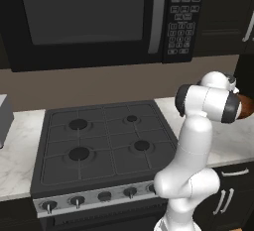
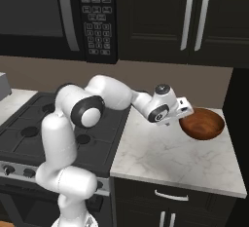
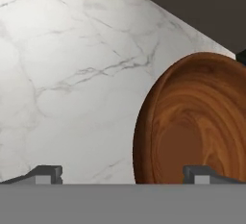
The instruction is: Pick the cup and bowl from the counter and place them on the counter next to the sink.
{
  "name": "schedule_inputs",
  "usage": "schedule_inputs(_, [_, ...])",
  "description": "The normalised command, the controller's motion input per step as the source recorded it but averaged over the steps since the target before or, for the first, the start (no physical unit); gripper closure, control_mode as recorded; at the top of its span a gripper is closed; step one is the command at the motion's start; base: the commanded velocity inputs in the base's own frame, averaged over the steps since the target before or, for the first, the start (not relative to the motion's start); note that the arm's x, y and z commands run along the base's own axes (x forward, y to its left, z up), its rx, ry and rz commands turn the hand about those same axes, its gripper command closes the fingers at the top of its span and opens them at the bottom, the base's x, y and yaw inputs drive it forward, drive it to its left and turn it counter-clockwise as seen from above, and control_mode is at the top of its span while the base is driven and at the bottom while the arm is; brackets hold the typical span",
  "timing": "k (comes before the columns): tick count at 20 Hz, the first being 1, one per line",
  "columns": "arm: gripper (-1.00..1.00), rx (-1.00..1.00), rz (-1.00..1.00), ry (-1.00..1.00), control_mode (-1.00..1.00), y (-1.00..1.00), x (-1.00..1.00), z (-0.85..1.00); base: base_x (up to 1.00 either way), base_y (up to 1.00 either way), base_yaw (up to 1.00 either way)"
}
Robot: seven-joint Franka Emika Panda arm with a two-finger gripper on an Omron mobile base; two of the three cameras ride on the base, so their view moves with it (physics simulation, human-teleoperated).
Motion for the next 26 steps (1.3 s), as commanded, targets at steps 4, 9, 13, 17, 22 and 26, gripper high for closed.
schedule_inputs(4, [-1.00, 0.00, 0.00, 0.06, -1.00, -0.05, 0.20, 0.04, 0.00, 0.00, 0.00])
schedule_inputs(9, [-1.00, 0.00, 0.00, 0.05, -1.00, -0.02, 0.01, 0.00, 0.00, 0.00, 0.00])
schedule_inputs(13, [-1.00, 0.00, 0.00, 0.02, -1.00, -0.02, 0.00, -0.10, 0.00, 0.00, 0.00])
schedule_inputs(17, [-1.00, 0.00, 0.00, 0.02, -1.00, -0.05, 0.03, -0.20, 0.00, 0.00, 0.00])
schedule_inputs(22, [-1.00, 0.00, 0.00, 0.00, -1.00, -0.05, 0.14, -0.16, 0.00, 0.00, 0.00])
schedule_inputs(26, [-1.00, 0.00, 0.00, 0.00, -1.00, -0.09, 0.10, -0.01, 0.00, 0.00, 0.00])
